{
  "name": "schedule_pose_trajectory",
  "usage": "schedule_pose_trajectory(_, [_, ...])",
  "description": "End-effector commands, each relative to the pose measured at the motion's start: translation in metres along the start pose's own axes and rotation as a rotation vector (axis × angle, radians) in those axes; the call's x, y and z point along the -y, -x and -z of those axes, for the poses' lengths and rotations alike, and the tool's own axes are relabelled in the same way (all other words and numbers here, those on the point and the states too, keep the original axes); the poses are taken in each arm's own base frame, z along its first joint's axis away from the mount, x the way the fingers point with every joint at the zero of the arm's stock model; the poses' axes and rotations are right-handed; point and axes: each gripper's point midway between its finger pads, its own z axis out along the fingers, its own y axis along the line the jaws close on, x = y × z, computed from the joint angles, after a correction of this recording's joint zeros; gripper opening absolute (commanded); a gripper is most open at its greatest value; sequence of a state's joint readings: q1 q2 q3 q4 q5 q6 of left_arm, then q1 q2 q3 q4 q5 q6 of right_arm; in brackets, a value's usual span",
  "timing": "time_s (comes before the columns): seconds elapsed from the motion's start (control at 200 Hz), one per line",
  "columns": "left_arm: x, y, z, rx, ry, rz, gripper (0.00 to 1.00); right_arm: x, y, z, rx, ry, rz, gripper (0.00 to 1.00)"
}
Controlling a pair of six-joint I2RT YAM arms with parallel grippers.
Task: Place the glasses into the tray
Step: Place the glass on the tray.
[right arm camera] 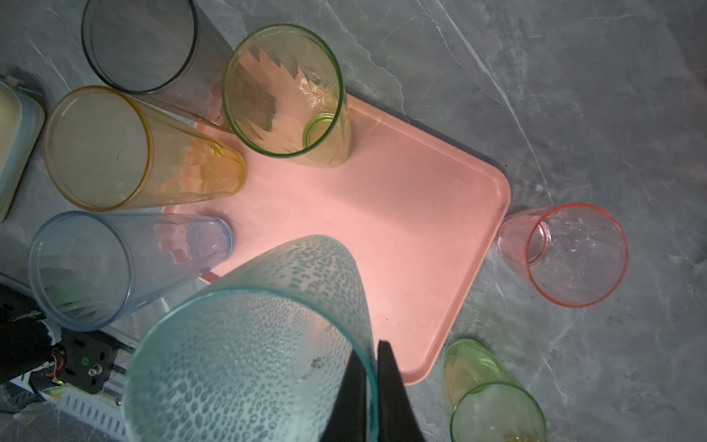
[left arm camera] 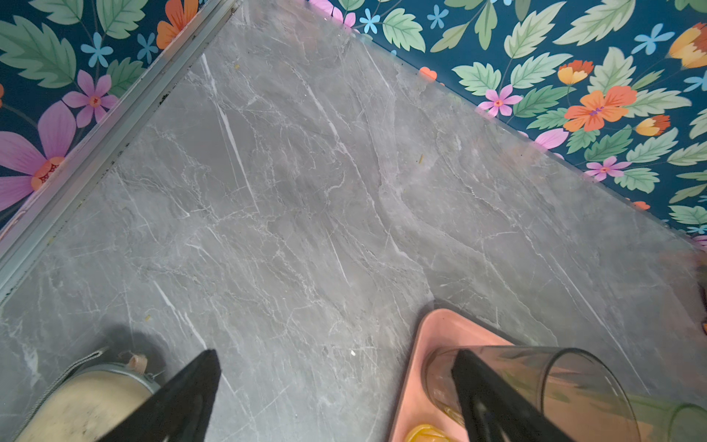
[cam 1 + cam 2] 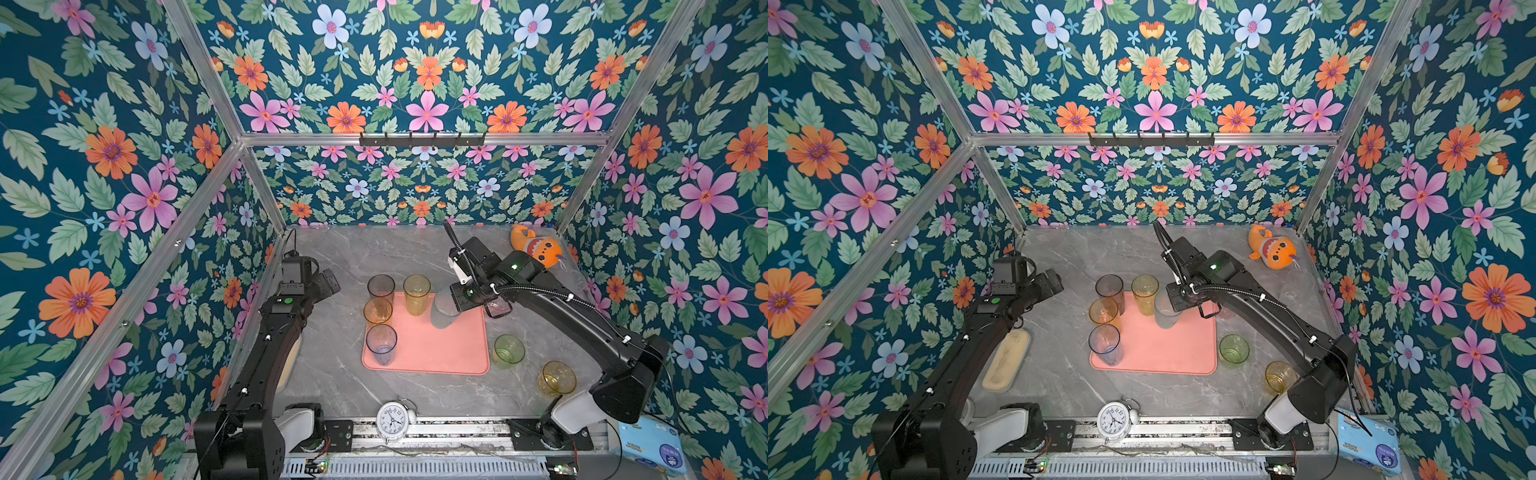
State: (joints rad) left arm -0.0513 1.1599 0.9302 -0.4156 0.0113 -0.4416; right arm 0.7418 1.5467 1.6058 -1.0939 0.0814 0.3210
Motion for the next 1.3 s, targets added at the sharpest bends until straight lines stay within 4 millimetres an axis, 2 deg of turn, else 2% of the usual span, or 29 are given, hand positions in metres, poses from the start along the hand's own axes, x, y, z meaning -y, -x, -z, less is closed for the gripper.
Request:
schedule_pose_trajectory(0.0, [0.001,0.003,0.001,0.016,-0.003,-0.001,0.98,-0.011,0.003,-0.008,0.012,0.008,-0.003,0.00])
schedule_pose_trajectory(0.48, [-0.001,-0.001,-0.001,0.007,-0.002,0.000,0.98,-0.032,-0.001,-0.050,-0.016,0.002,-0.001,0.00])
schedule_pose_trajectory(0.49, [-0.001,-0.002,-0.001,0.006,-0.001,0.000,0.98,-0.032,-0.003,-0.059,-0.037,-0.010,0.003,0.00])
schedule_pose_trajectory(0.505, [-0.001,-0.002,-0.001,0.005,-0.002,0.000,0.98,-0.033,-0.005,-0.063,-0.046,-0.018,0.008,0.00])
schedule_pose_trajectory(0.795, [-0.004,-0.004,-0.001,0.005,0.005,0.000,0.98,-0.050,-0.014,-0.092,-0.102,-0.059,0.064,0.00])
schedule_pose_trajectory(1.295, [-0.006,-0.007,0.000,0.005,0.010,0.002,0.98,-0.052,-0.011,-0.110,-0.099,-0.082,0.065,0.00])
